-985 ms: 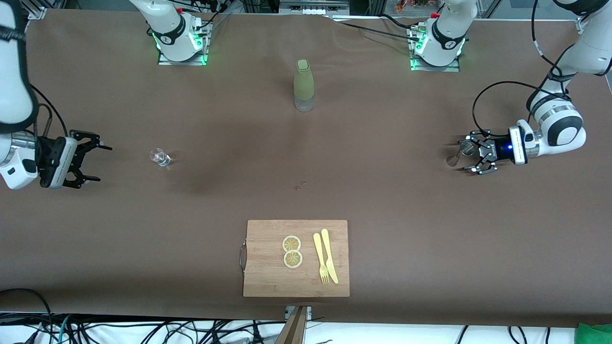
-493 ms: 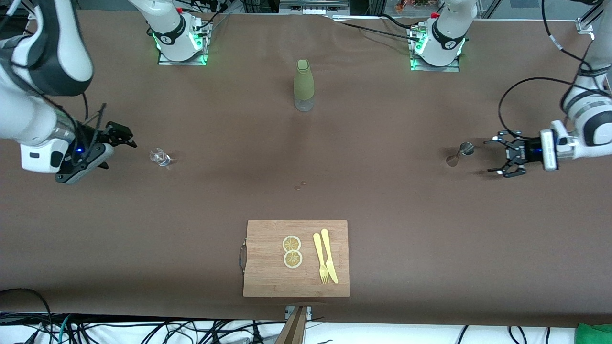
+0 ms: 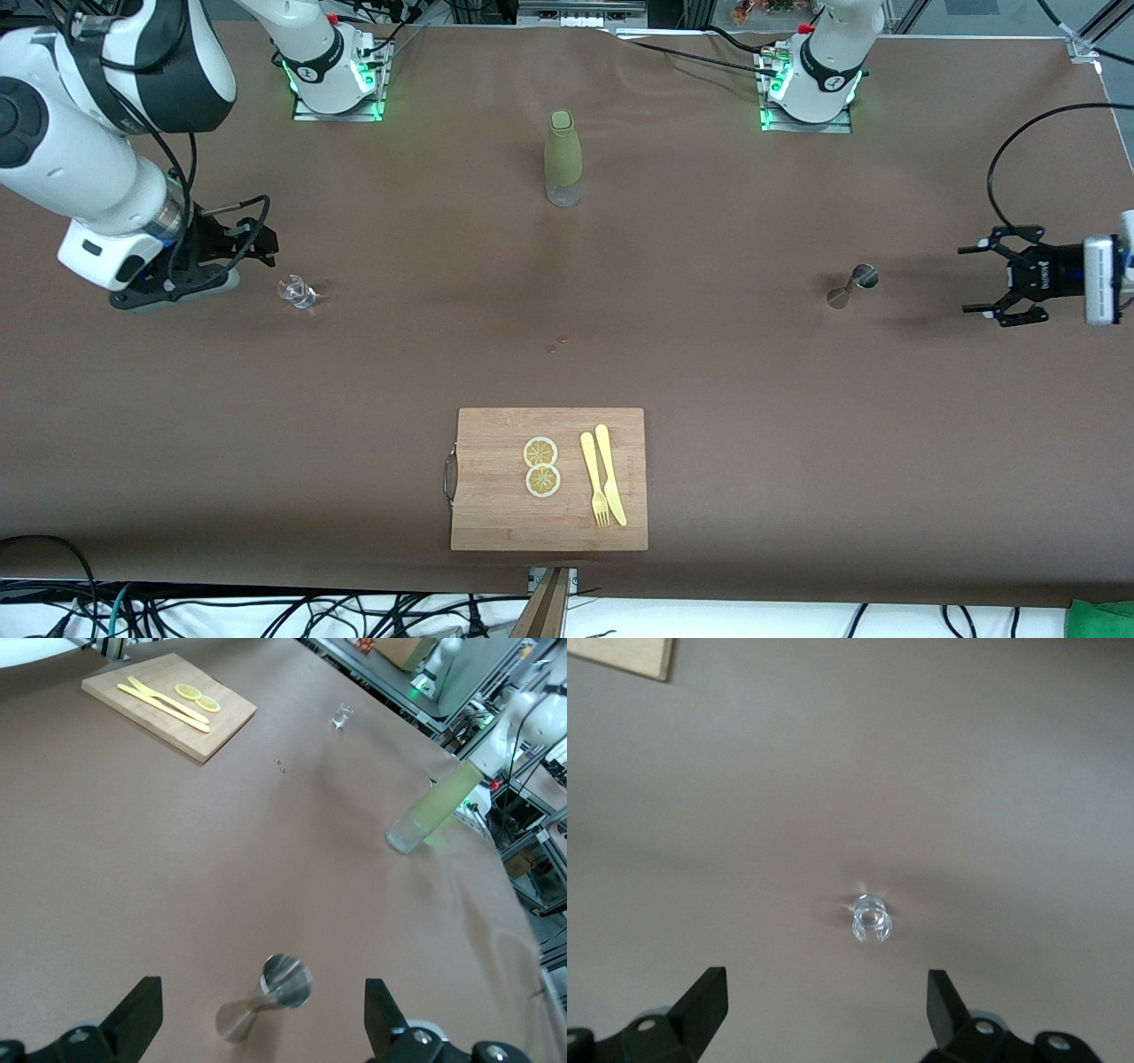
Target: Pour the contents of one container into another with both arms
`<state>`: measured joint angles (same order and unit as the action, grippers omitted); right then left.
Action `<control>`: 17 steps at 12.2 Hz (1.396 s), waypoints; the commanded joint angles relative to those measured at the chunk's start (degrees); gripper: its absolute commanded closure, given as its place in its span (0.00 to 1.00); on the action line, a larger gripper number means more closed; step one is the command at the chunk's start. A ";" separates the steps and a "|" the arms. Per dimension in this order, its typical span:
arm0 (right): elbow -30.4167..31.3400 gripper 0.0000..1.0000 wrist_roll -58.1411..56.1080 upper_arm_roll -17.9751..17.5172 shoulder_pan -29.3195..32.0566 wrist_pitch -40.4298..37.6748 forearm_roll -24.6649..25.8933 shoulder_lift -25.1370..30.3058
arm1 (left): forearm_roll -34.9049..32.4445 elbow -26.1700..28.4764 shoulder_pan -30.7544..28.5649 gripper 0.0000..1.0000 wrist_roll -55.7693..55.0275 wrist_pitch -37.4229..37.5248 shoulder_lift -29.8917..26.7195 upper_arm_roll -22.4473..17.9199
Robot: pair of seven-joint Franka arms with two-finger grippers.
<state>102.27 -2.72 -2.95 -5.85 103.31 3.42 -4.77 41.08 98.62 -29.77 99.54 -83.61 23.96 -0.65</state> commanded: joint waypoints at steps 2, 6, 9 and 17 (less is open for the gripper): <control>-3.03 0.00 10.81 3.38 -0.30 -6.43 -0.86 2.83 | -7.49 -3.52 4.09 0.00 -17.93 3.01 -8.74 0.04; -8.13 0.00 8.53 6.38 -0.56 -12.15 -2.88 3.01 | -16.10 -3.87 10.68 0.00 -34.37 2.67 -16.04 0.47; -8.84 0.00 7.82 9.80 -0.56 -12.25 -4.56 3.01 | -17.00 -4.66 12.28 0.00 -47.04 2.84 -17.81 4.24; -8.67 0.00 4.04 9.89 -0.56 -10.32 -4.12 2.83 | -28.40 -10.11 13.85 0.00 -77.61 5.65 -19.83 15.68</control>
